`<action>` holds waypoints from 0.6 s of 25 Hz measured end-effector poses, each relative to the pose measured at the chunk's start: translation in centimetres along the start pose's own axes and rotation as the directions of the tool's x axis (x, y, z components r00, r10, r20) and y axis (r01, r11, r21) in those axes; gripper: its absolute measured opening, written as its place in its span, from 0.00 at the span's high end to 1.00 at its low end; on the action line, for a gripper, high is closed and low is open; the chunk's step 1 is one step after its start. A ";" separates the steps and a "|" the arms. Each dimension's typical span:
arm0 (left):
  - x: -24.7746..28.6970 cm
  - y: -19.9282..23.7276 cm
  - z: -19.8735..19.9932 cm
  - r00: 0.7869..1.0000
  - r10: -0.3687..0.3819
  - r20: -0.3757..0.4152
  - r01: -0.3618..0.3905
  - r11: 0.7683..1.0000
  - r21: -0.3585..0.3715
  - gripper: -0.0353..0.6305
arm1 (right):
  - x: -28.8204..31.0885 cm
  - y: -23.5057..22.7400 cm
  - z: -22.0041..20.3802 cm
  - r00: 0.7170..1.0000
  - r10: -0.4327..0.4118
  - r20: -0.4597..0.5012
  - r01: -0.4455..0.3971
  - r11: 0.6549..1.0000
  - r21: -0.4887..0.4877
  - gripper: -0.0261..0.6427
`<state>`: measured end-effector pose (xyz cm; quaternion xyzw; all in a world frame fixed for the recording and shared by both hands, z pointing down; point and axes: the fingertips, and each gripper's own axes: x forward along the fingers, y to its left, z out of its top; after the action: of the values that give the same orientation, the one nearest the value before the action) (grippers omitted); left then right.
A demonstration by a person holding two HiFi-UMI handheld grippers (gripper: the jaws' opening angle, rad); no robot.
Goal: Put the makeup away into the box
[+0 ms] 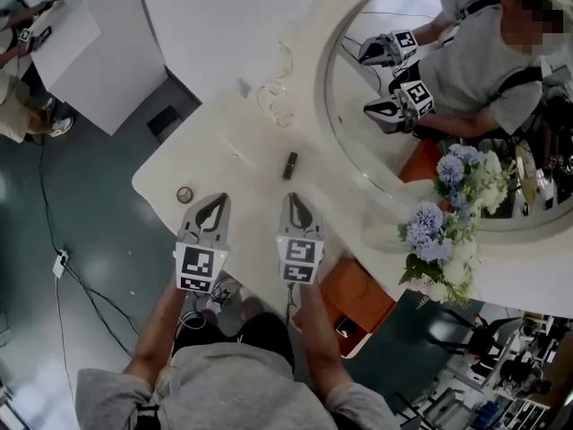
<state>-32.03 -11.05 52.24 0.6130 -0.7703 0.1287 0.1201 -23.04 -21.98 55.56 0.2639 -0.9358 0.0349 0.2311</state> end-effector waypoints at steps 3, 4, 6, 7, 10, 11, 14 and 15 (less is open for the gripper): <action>1.4 0.9 -1.1 0.999 0.029 -0.029 -0.030 0.999 -0.024 0.95 | 2.7 -0.2 -1.2 0.997 0.044 -0.067 -0.043 0.999 0.013 0.82; 1.9 1.1 -1.5 0.999 0.037 -0.040 -0.039 0.999 -0.033 0.95 | 3.5 -0.3 -1.7 0.995 0.053 -0.089 -0.052 0.999 0.016 0.75; 2.5 1.5 -2.2 0.997 0.053 -0.060 -0.056 0.997 -0.050 0.95 | 4.8 -0.6 -2.4 0.990 0.061 -0.128 -0.060 0.998 0.017 0.71; 2.6 1.6 -2.4 0.996 0.059 -0.067 -0.063 0.996 -0.056 0.95 | 5.3 -0.8 -2.6 0.988 0.061 -0.143 -0.059 0.998 0.016 0.69; 3.1 1.9 -2.8 0.995 0.065 -0.077 -0.070 0.995 -0.064 0.95 | 6.6 -1.3 -3.0 0.982 0.052 -0.179 -0.050 0.999 0.021 0.67; 3.2 1.9 -2.9 0.994 0.067 -0.082 -0.073 0.995 -0.066 0.95 | 6.9 -1.4 -3.2 0.980 0.051 -0.191 -0.047 0.999 0.023 0.68; 3.4 2.0 -3.4 0.993 0.069 -0.095 -0.076 0.995 -0.067 0.95 | 7.9 -1.4 -3.6 0.974 0.053 -0.220 -0.048 0.998 0.027 0.68; 3.5 2.0 -3.5 0.993 0.069 -0.098 -0.076 0.995 -0.068 0.95 | 8.2 -1.5 -3.7 0.973 0.052 -0.227 -0.047 0.999 0.027 0.68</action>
<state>-34.66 -12.63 56.68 0.5732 -0.7894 0.1345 0.1738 -26.95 -26.49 62.47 0.2372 -0.9091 0.0806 0.3328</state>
